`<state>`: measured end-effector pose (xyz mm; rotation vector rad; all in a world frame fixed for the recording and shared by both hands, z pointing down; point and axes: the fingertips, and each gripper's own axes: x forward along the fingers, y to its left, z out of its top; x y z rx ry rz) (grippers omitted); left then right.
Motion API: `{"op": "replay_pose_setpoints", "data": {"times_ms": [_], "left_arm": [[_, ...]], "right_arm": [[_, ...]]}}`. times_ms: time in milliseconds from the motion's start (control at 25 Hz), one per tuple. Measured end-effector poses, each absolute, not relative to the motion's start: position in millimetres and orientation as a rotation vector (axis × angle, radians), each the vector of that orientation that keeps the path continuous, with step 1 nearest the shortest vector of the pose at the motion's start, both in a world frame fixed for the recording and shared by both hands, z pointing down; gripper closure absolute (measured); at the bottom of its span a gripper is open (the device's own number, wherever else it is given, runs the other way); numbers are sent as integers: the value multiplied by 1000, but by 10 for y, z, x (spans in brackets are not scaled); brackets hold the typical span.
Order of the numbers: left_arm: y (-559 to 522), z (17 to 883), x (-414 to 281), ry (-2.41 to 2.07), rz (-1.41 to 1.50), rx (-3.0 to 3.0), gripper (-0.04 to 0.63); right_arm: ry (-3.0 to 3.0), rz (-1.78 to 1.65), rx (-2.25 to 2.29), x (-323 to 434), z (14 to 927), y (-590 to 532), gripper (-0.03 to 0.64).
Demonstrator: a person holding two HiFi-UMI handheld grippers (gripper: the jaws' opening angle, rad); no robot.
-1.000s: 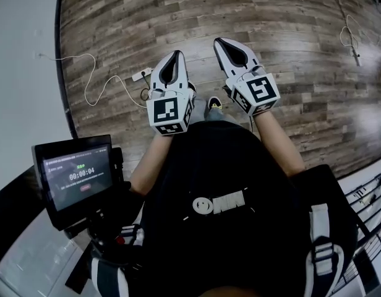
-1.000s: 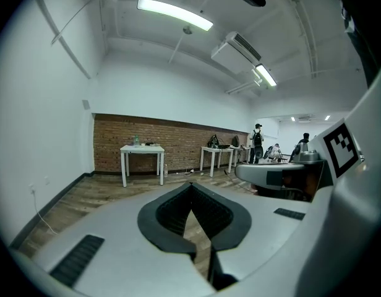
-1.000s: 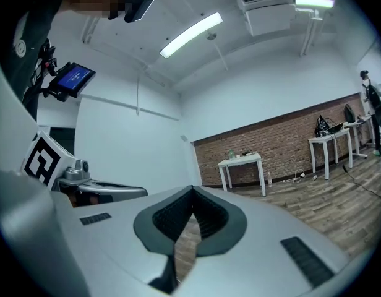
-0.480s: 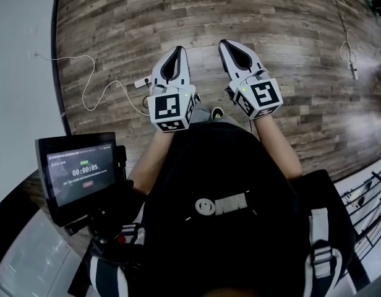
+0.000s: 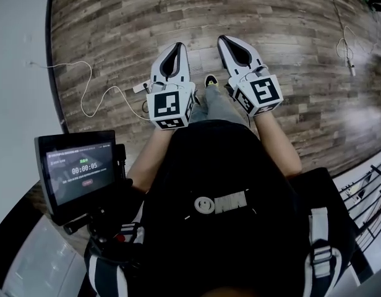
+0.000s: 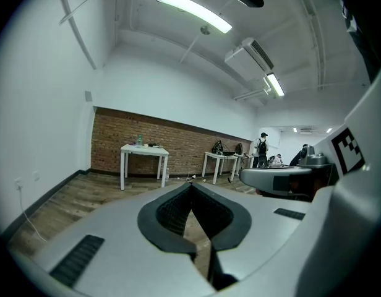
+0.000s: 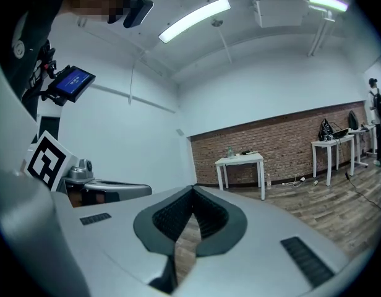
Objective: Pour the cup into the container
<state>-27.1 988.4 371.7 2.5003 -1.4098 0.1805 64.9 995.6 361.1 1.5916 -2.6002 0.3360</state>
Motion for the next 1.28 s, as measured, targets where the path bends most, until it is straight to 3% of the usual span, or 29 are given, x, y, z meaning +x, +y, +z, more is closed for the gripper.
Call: {"op": "replay_pose_setpoints", "data": {"times_ms": [240,480,1280], "left_arm": [[9502,3750,-19,-1426,209,2504,595],[8784,3615,725,-1459,300,2498,595],[8144,3808,402,-1485,260,2452,595]], "right_arm": [[-2618,355,1600,926,3670,9601,614],[-2659,448,1588,1682,3656,8898,614],[-2665,450,1526,1371,3864,8255,614]]}}
